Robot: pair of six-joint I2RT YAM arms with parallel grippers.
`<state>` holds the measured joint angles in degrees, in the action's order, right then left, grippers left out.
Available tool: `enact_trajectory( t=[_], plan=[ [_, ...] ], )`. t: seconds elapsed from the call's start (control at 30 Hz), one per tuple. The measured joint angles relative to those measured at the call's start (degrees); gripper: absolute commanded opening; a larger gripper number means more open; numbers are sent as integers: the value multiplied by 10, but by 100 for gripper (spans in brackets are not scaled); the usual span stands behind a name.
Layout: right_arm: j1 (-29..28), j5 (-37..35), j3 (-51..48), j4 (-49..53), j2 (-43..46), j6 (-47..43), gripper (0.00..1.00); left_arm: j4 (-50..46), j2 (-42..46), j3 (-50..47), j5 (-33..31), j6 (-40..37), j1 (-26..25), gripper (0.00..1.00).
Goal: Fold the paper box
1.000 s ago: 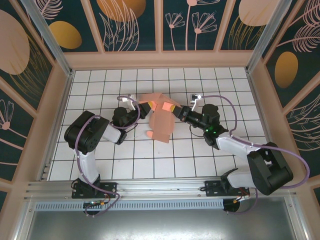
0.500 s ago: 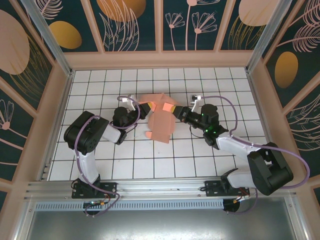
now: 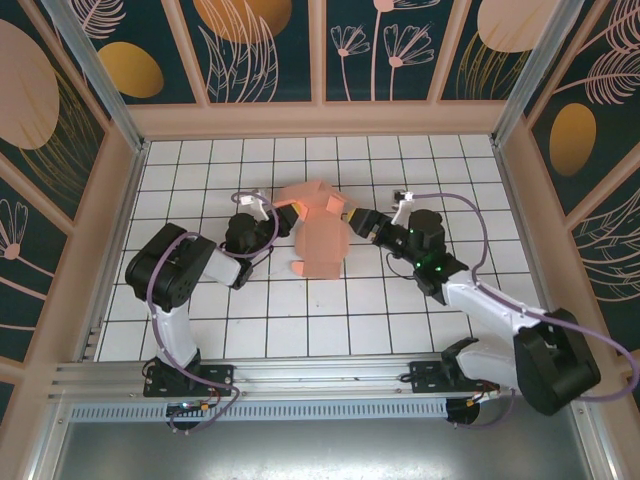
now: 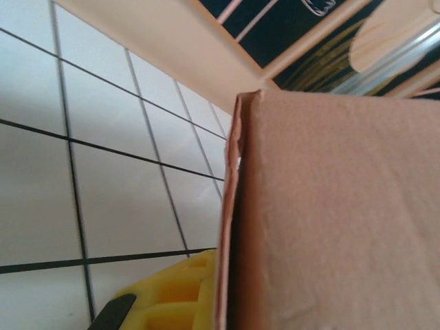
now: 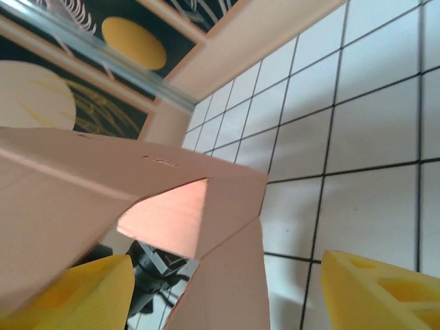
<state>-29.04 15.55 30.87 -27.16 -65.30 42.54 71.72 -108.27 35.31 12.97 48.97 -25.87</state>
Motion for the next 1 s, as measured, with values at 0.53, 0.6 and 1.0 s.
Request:
enact_trajectory(
  t=[0.53, 0.6, 1.0],
  plan=[
    [-114, -168, 361, 239, -118, -120, 60, -141, 49, 0, -247, -34, 0, 0],
    [-132, -187, 431, 279, -173, -132, 60, -150, 49, 0, -259, -38, 0, 0],
    [-167, -257, 704, 489, -412, -139, 50, -171, 57, 1, -288, -53, 0, 0]
  ],
)
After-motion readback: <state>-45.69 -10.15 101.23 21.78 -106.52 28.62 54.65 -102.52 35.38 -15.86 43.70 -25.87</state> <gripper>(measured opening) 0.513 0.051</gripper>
